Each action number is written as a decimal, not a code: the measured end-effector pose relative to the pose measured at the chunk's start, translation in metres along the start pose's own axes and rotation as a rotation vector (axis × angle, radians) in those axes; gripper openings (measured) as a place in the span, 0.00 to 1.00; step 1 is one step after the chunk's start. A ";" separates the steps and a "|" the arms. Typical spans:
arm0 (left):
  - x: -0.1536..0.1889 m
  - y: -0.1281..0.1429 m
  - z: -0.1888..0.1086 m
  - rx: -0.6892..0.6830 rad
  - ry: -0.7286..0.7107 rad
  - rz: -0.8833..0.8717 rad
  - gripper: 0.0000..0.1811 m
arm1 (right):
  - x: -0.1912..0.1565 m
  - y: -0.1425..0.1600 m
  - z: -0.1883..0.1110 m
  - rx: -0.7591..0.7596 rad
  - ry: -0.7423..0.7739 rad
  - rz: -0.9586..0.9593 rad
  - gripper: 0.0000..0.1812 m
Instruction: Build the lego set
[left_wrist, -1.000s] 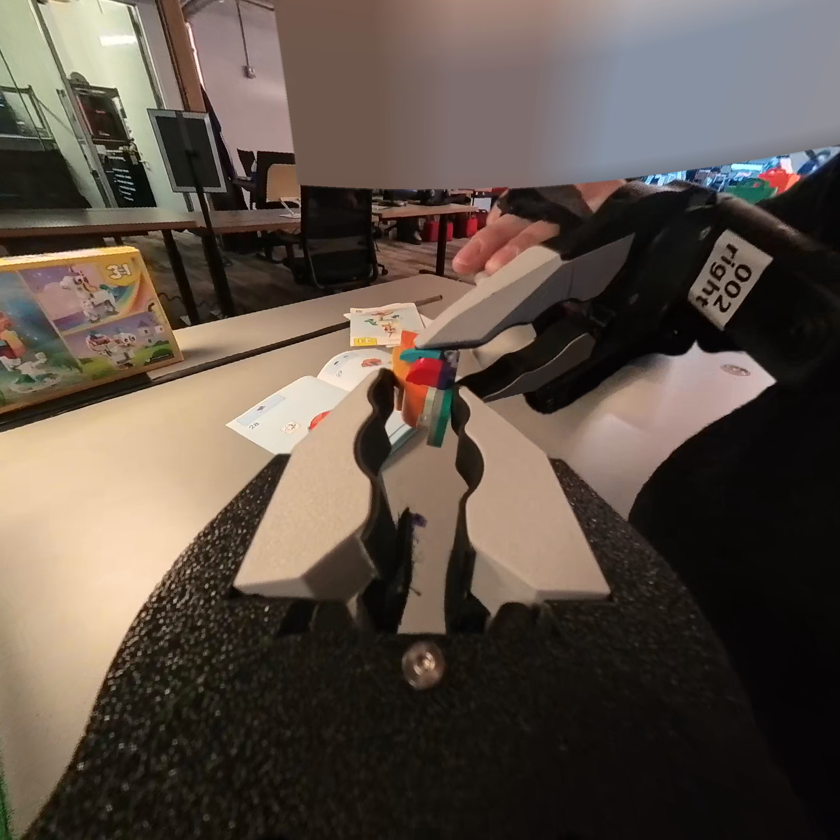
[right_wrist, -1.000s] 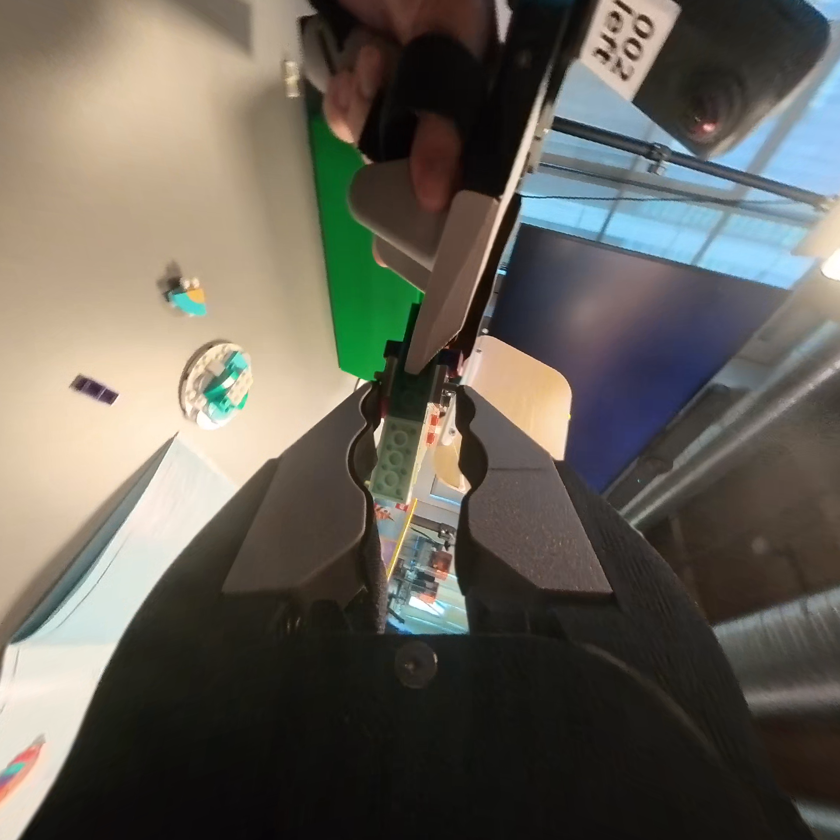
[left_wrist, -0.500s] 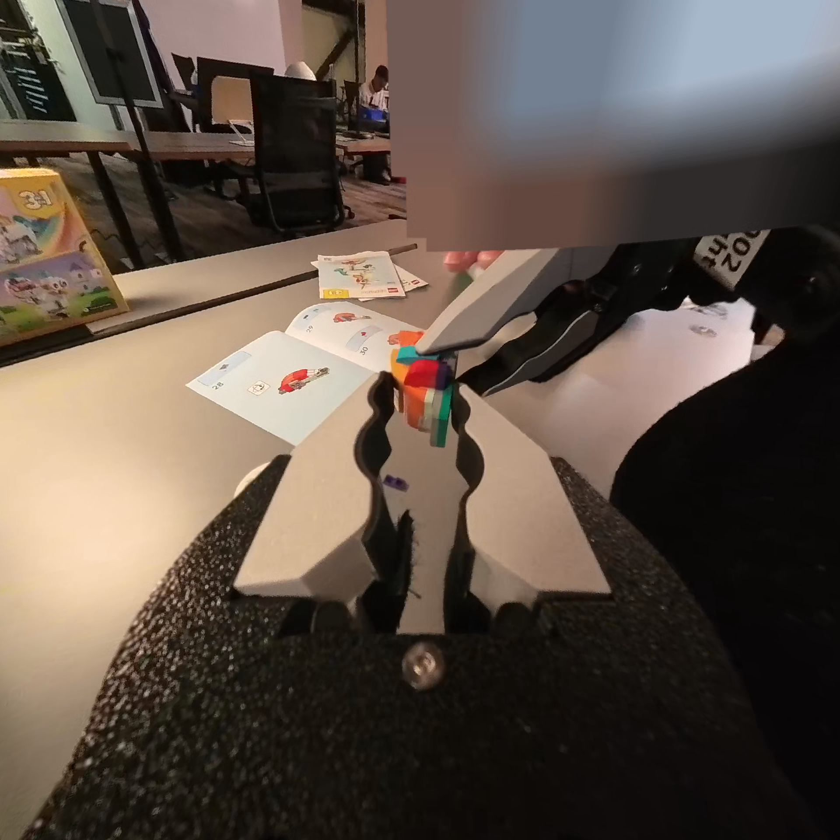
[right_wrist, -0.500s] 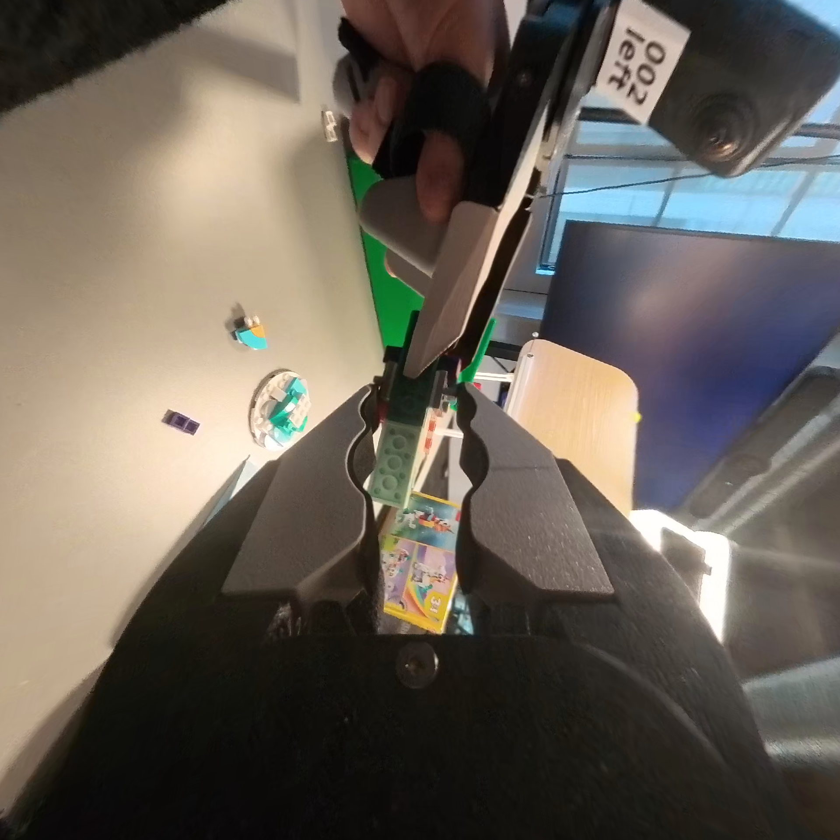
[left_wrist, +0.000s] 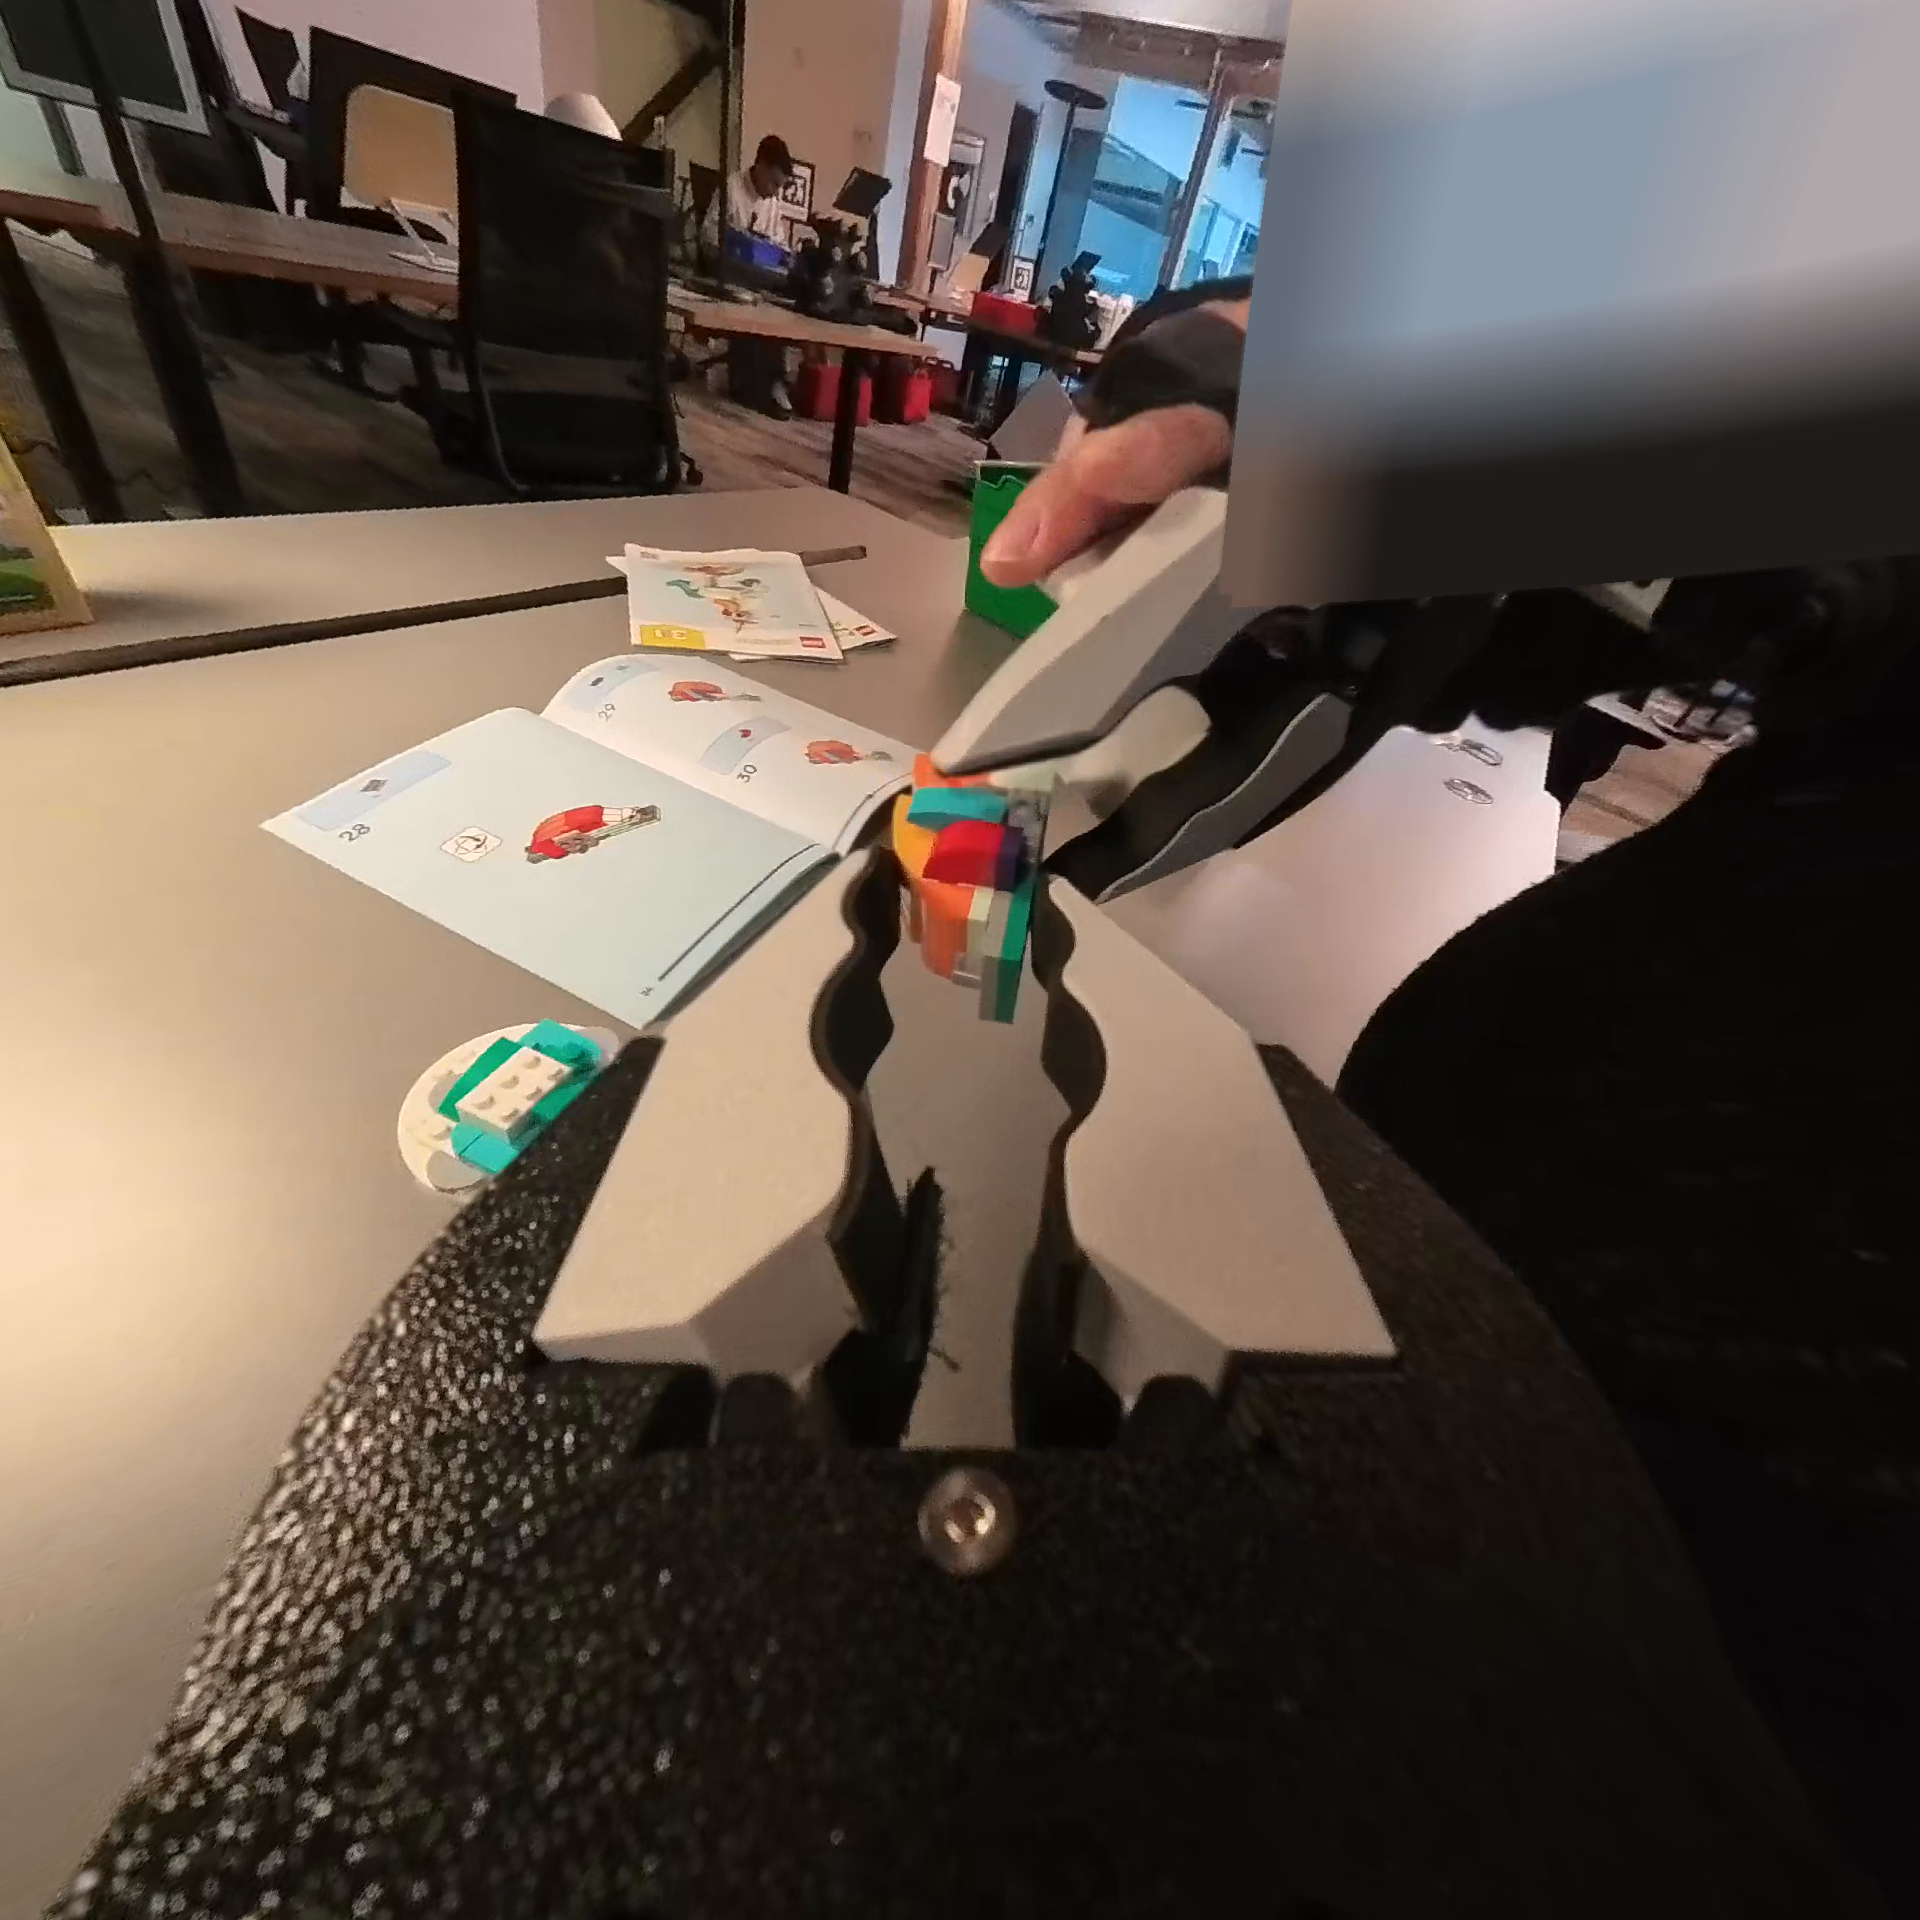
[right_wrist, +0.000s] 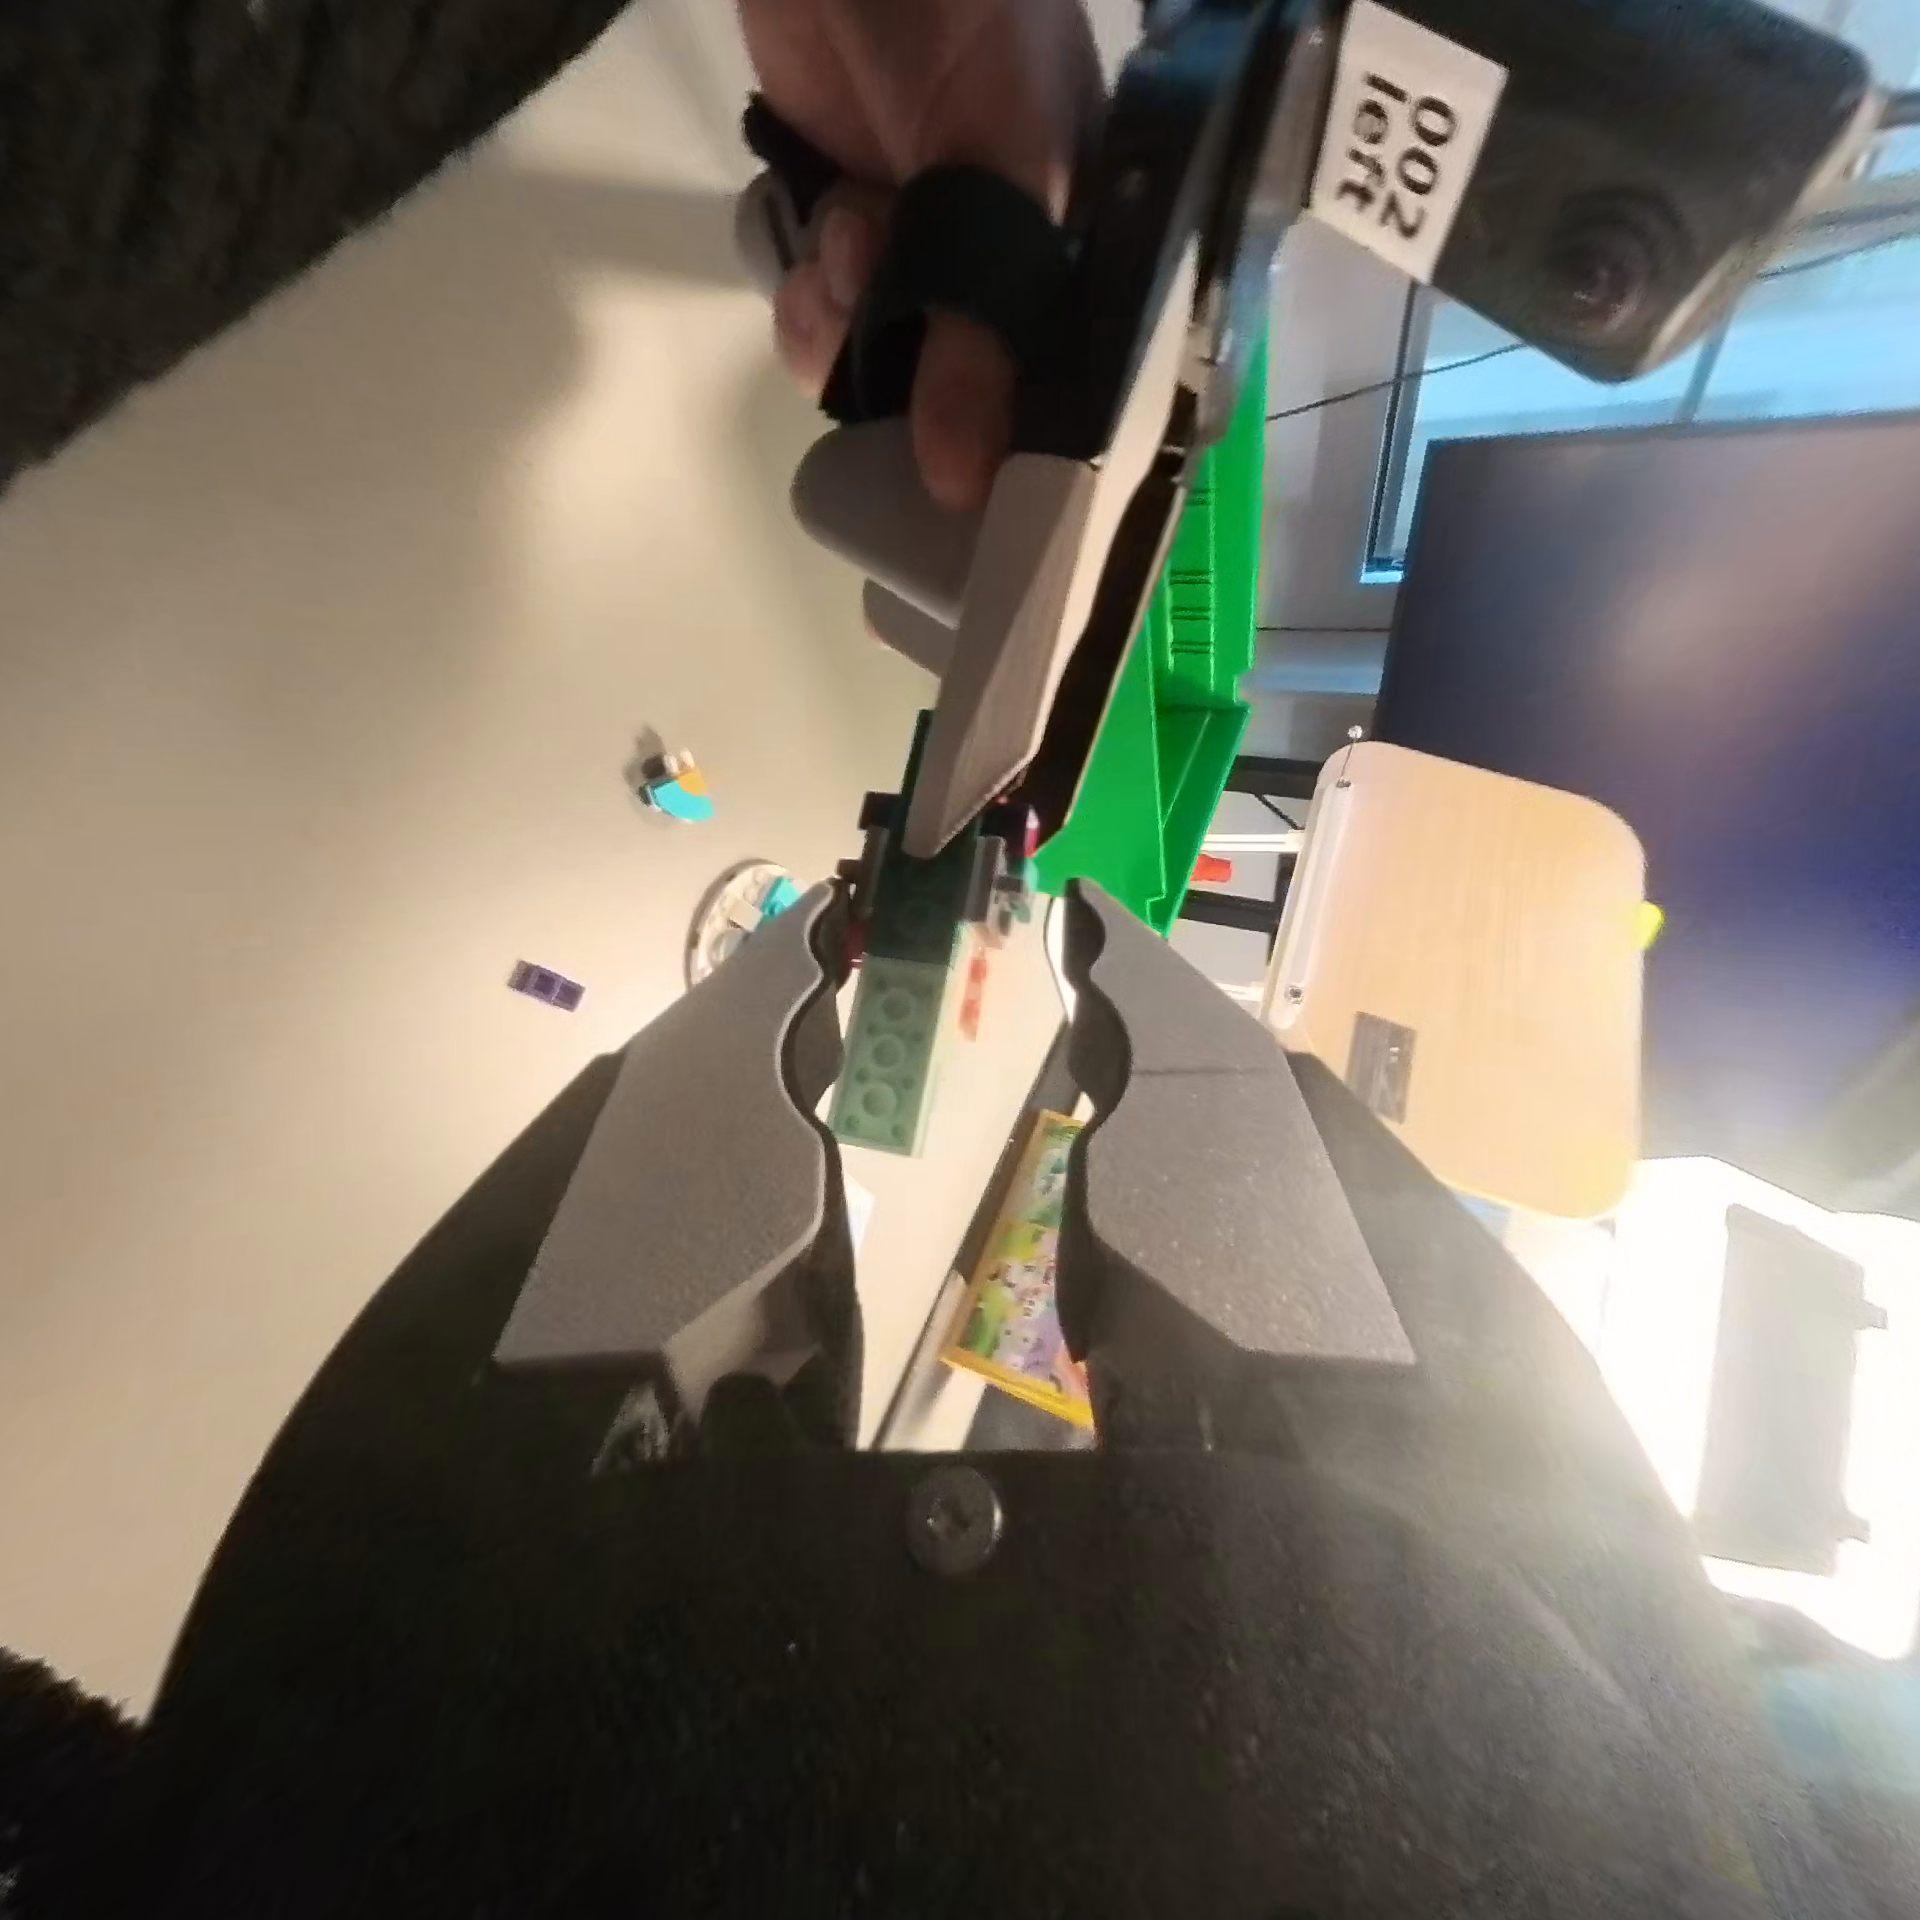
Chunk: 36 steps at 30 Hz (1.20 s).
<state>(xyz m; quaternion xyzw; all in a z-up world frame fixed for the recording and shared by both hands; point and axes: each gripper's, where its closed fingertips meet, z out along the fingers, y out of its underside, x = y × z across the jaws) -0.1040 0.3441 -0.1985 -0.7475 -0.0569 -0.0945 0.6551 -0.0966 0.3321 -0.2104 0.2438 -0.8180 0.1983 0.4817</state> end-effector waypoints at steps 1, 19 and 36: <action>0.000 0.000 0.000 0.002 0.004 -0.002 0.12 | 0.001 0.000 0.000 0.002 0.002 0.010 0.23; 0.039 -0.036 -0.042 0.377 0.692 -0.350 0.13 | 0.035 -0.058 -0.051 0.472 -0.210 0.527 0.40; 0.040 -0.035 -0.051 0.406 0.755 -0.445 0.13 | 0.030 -0.036 -0.037 0.469 -0.159 0.766 0.38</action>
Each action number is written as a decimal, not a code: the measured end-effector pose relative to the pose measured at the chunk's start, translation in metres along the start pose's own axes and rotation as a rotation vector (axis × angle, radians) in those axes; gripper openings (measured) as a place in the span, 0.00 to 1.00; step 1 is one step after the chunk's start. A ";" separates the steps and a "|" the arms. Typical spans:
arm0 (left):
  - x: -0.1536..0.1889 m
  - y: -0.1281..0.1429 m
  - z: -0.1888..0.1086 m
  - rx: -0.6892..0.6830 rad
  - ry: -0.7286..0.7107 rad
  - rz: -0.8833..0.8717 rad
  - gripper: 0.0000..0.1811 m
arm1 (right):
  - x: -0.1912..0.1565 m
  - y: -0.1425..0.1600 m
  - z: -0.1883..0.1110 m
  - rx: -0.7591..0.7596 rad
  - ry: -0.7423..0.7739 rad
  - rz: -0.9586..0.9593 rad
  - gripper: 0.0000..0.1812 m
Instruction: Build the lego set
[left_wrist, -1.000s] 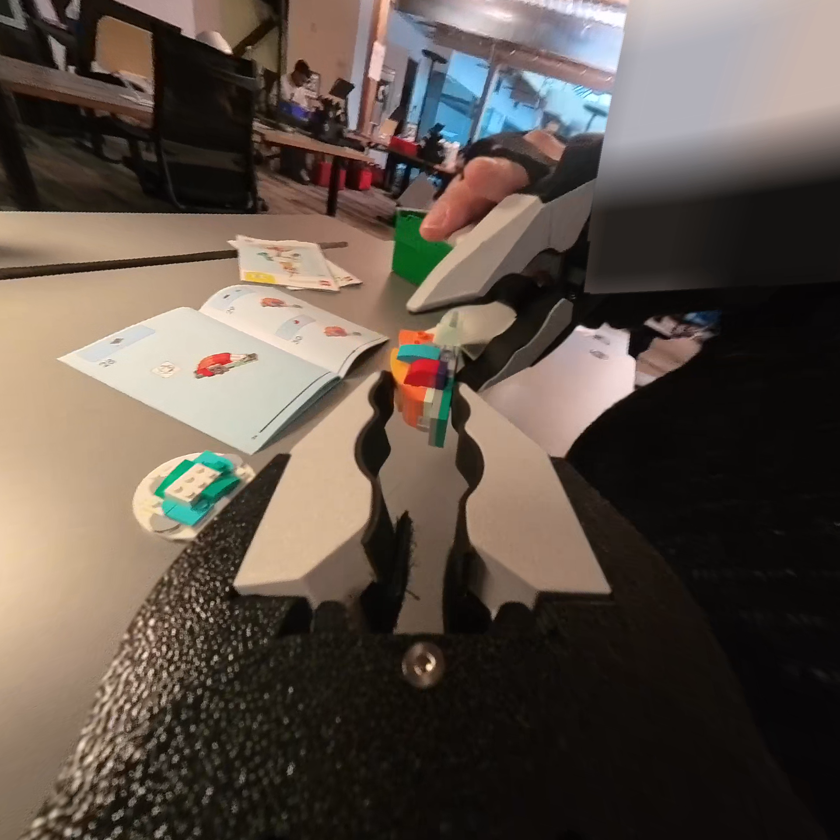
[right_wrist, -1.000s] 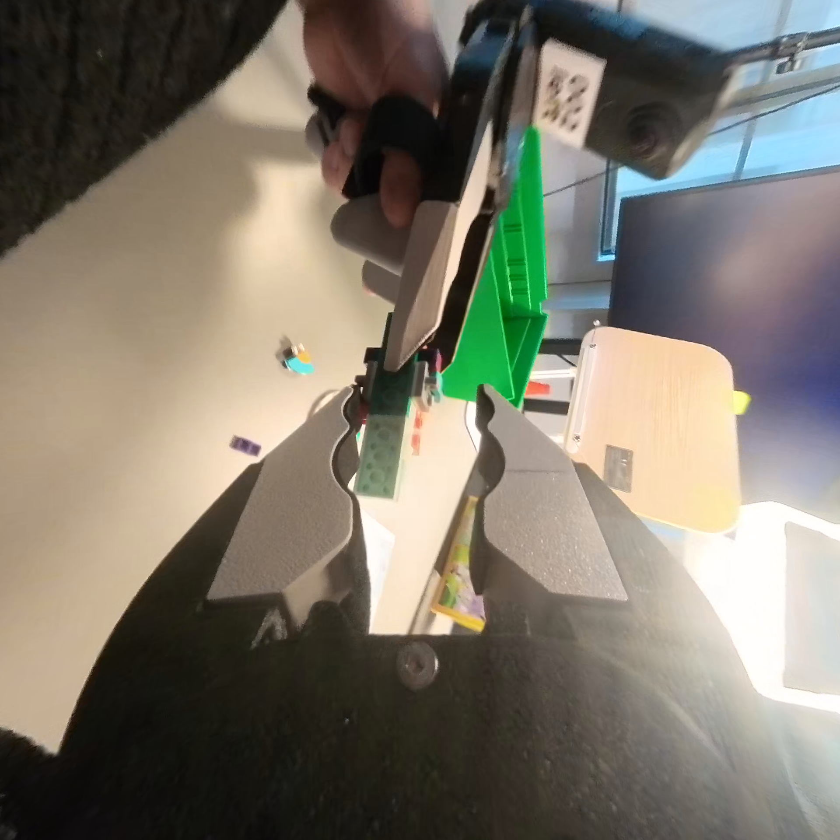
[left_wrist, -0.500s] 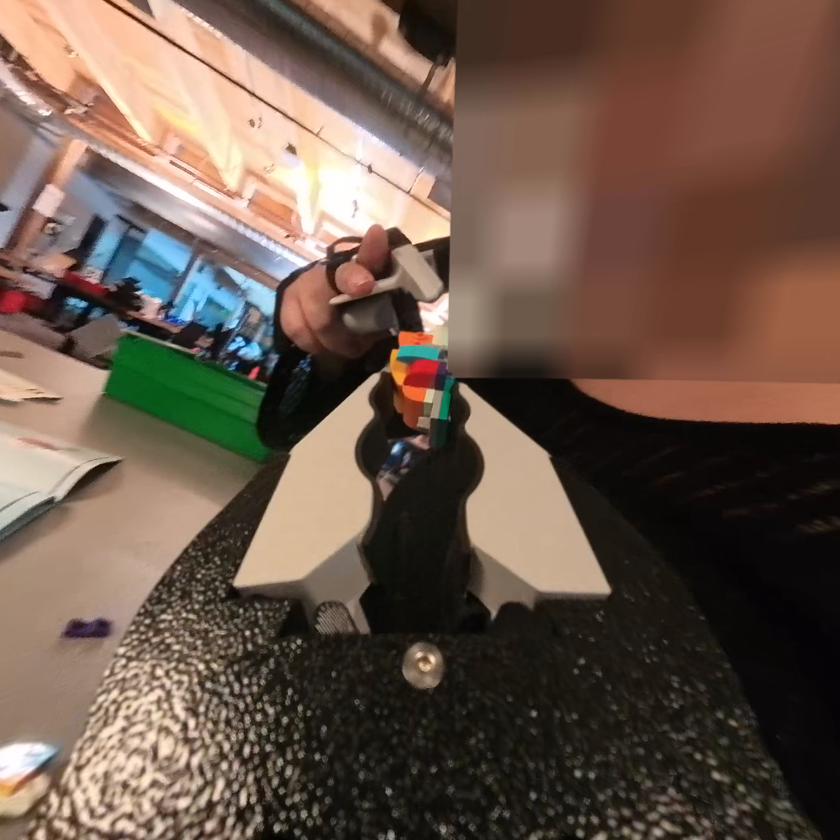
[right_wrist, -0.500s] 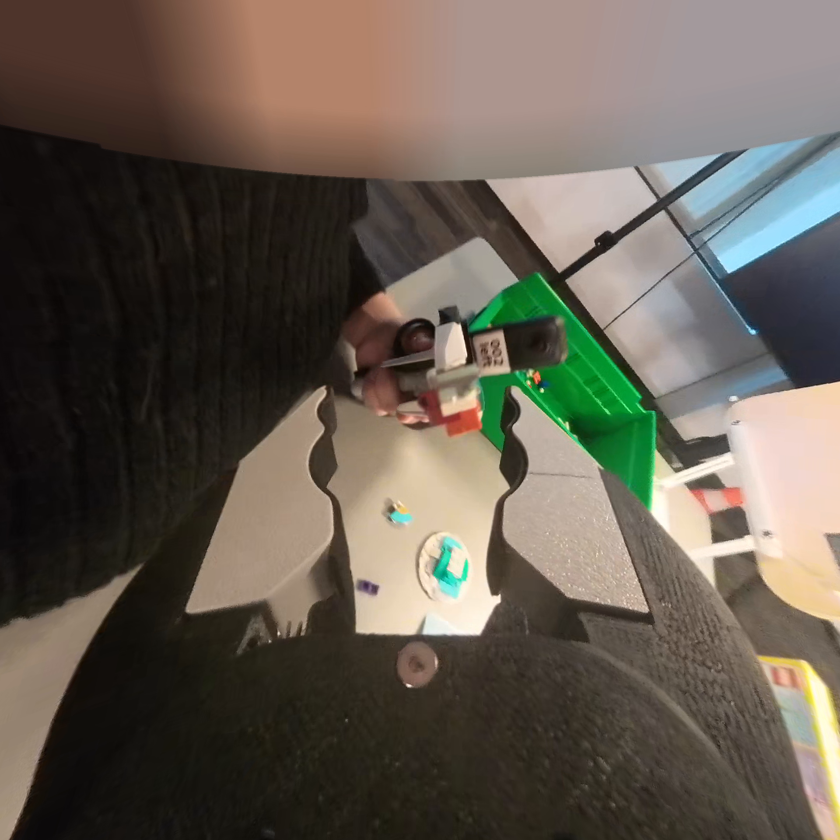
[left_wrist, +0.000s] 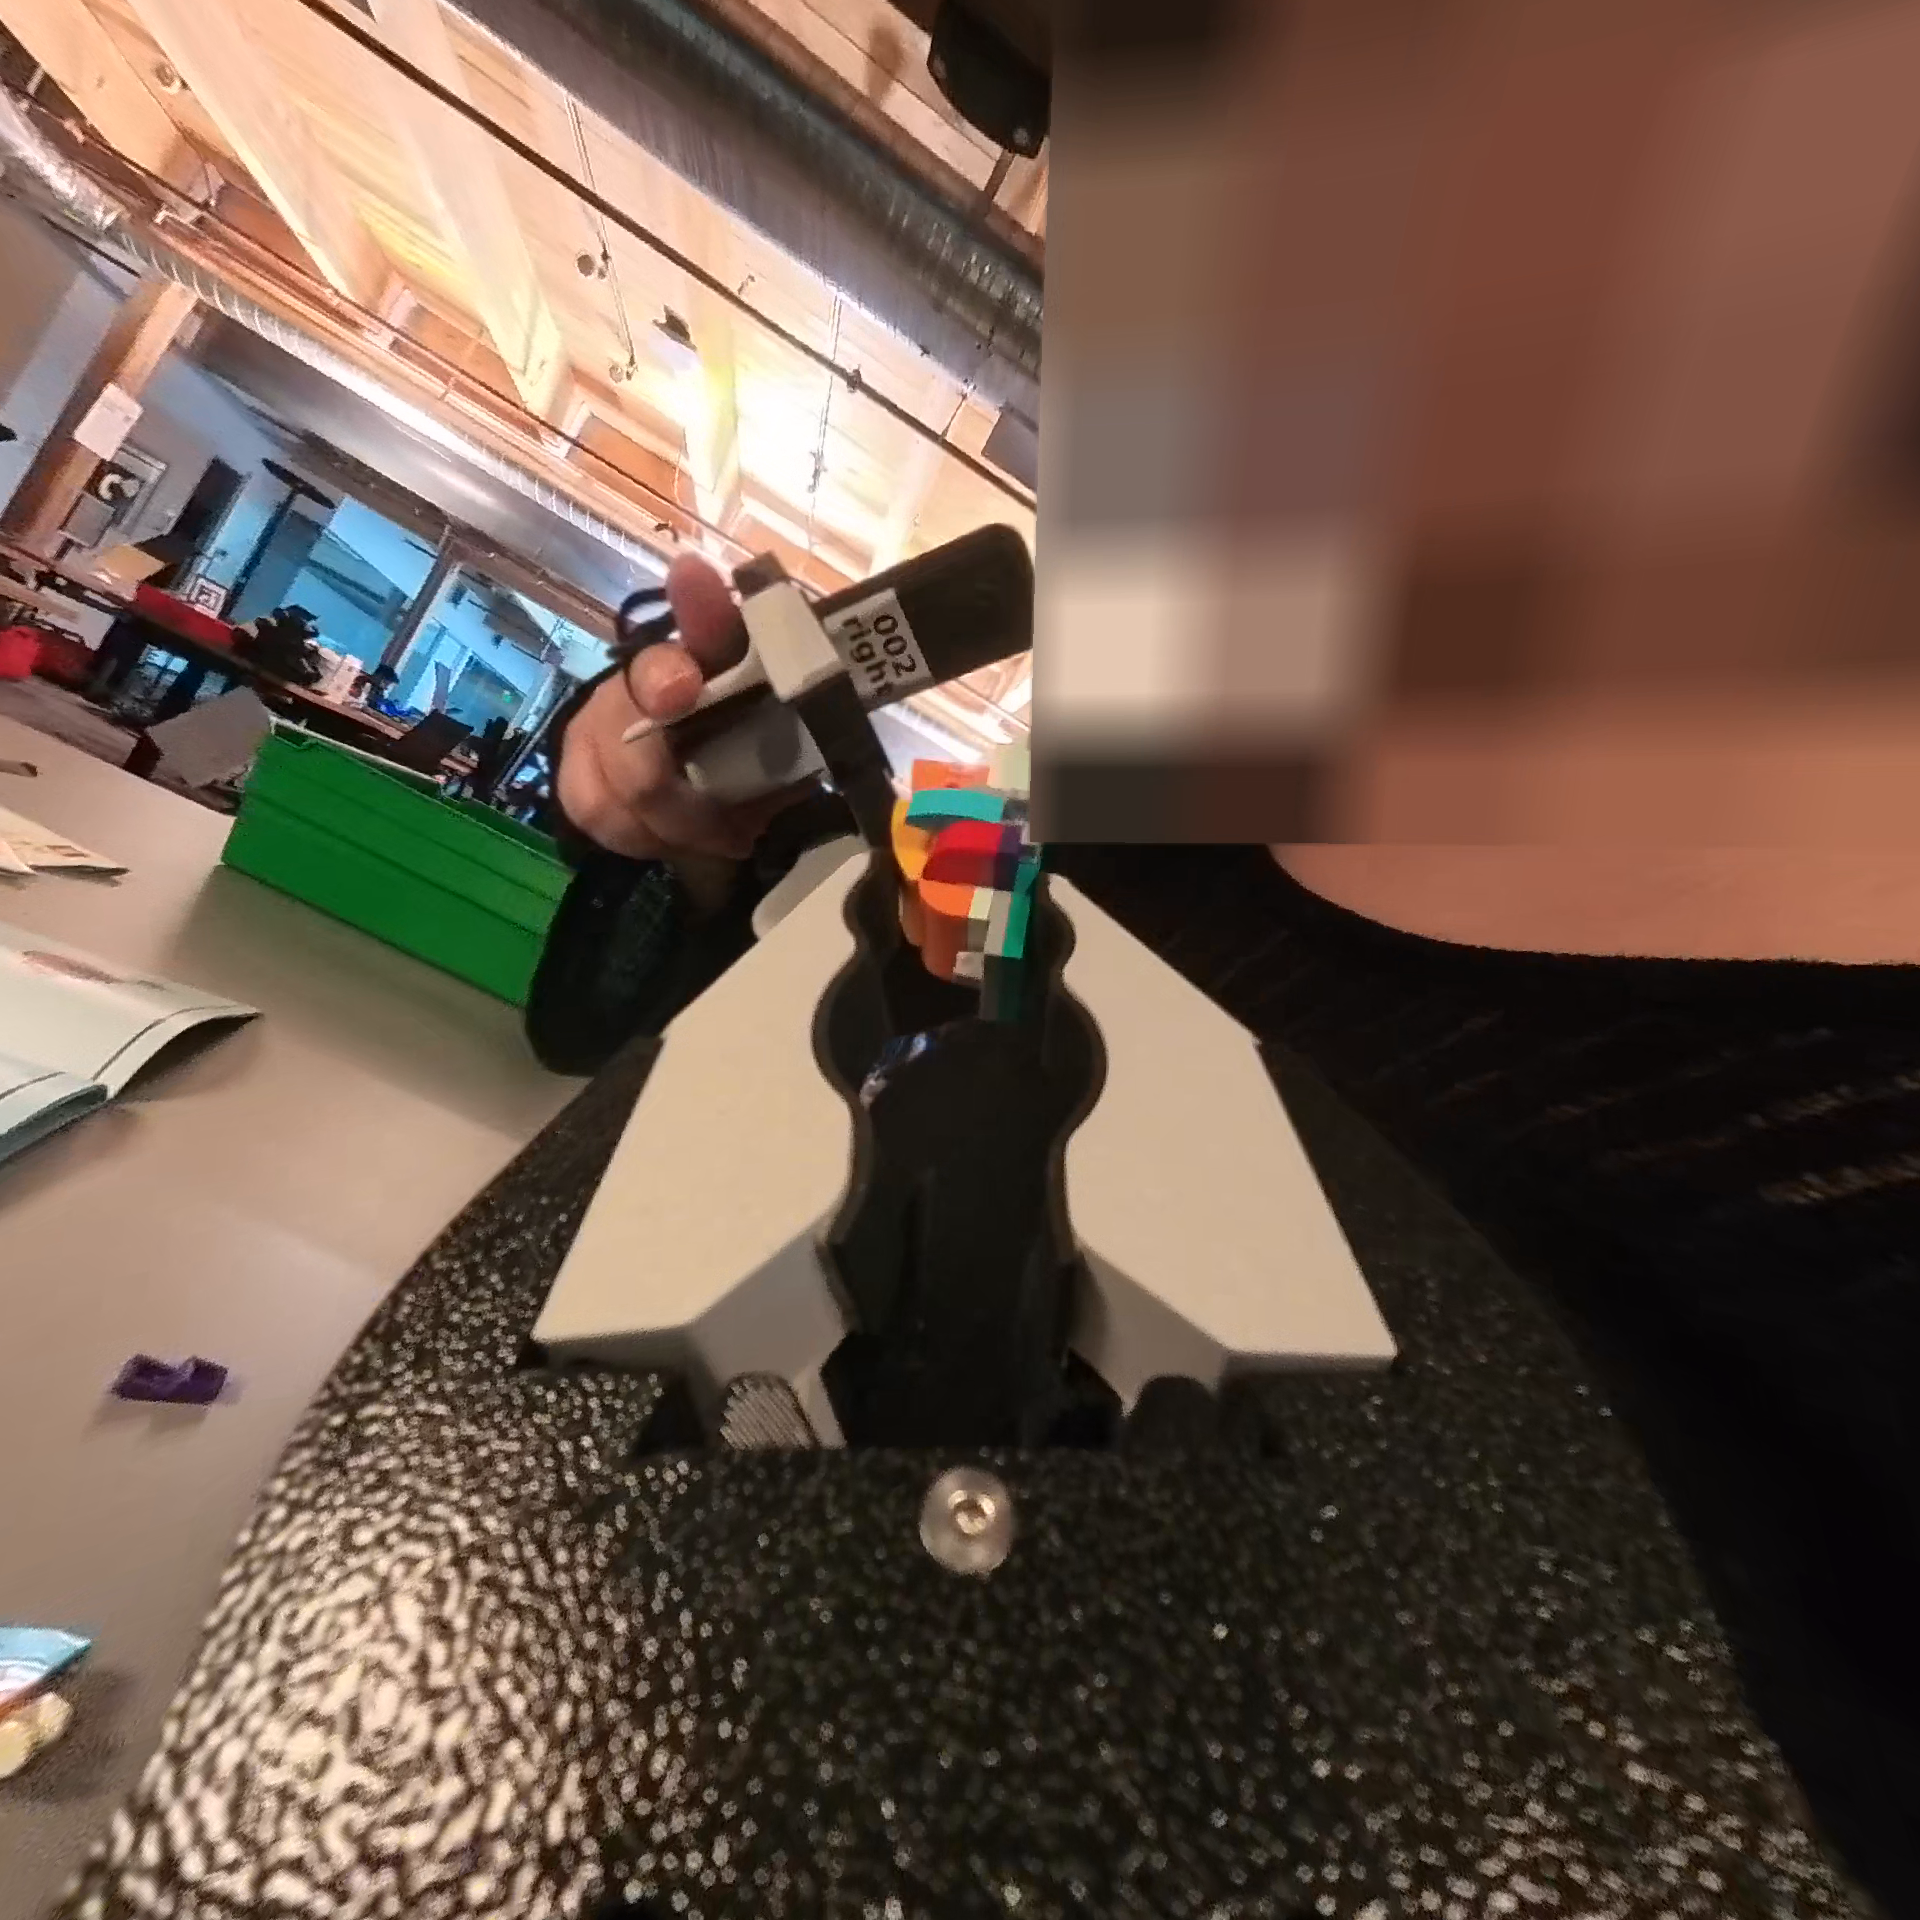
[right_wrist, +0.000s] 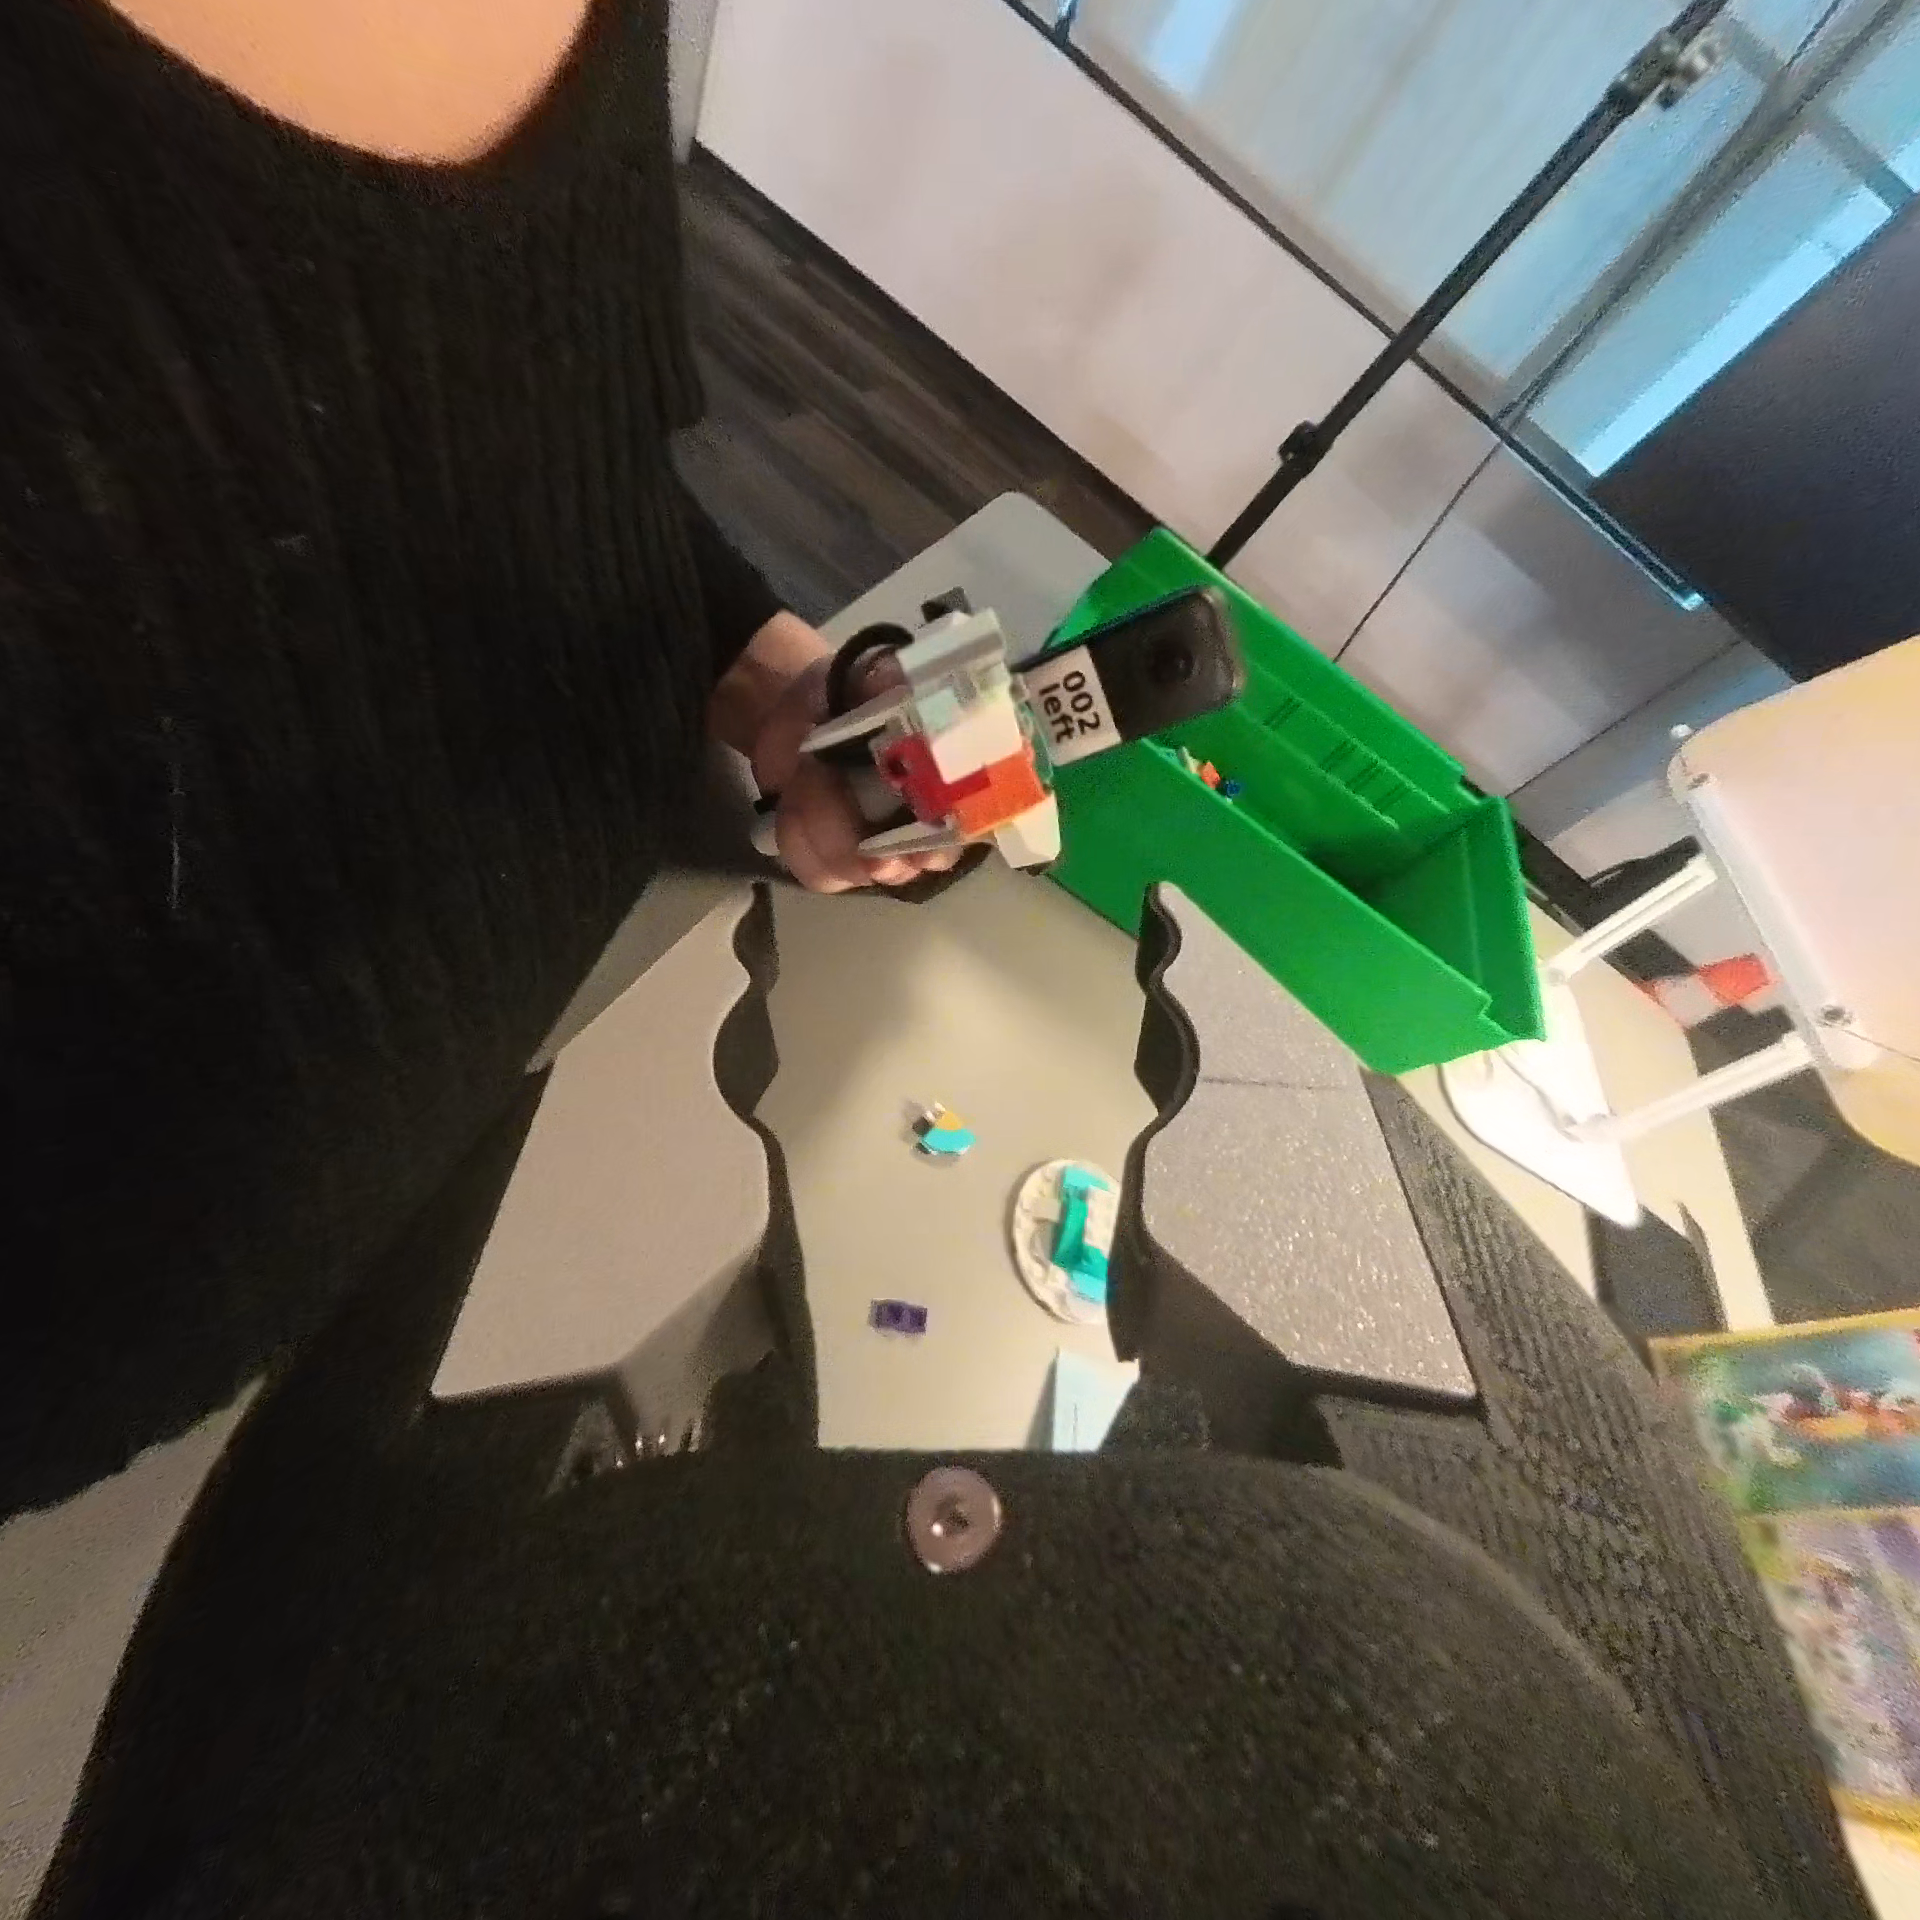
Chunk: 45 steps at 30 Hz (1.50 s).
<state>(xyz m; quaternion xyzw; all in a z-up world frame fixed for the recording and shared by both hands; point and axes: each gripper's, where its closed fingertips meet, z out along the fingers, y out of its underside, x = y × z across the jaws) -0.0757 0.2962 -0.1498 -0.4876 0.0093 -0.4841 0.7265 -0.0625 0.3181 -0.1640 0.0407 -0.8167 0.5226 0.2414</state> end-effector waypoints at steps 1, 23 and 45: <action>0.001 0.000 0.000 0.010 0.011 -0.019 0.13 | -0.002 0.001 0.002 0.010 -0.001 0.006 0.38; 0.036 0.001 0.018 0.100 0.488 -0.359 0.13 | -0.012 -0.053 0.027 0.368 -0.063 0.057 0.22; 0.035 0.000 0.019 0.109 0.502 -0.372 0.13 | -0.014 -0.051 0.025 0.352 -0.047 0.047 0.18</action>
